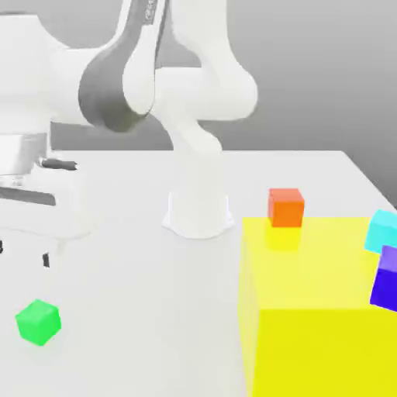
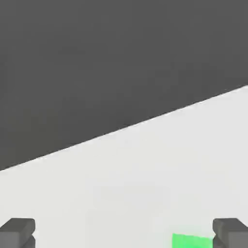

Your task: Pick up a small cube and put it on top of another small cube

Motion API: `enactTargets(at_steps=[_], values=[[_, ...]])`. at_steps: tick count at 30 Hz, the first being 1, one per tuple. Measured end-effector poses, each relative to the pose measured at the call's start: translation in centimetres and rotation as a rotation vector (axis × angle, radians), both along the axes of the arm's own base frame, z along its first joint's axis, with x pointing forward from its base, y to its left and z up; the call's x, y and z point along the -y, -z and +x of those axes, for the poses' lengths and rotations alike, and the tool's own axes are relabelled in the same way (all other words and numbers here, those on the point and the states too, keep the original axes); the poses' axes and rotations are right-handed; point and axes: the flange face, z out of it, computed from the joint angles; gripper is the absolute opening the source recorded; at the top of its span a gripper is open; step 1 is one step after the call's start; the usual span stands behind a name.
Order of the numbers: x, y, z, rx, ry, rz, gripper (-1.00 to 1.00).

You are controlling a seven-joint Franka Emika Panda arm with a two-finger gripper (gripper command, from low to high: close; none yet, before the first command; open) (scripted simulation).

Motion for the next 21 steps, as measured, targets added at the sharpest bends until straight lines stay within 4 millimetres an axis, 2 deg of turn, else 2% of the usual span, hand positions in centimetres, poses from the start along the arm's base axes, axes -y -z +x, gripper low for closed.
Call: enactTargets(at_steps=[4,9,10,16,18,21], values=[[2.2,7.0,-3.7,-0.105,0.047,0.025,0.0],[2.7,13.5,-4.5,-0.126,0.056,0.029,0.0],[2.6,14.2,-4.5,-0.127,0.056,0.03,-1.0],[2.6,14.7,-4.6,-0.128,0.057,0.031,-1.0],[2.7,13.4,-4.5,-0.128,0.056,0.03,-1.0],[2.7,10.1,-4.5,-0.127,0.056,0.03,-1.0]])
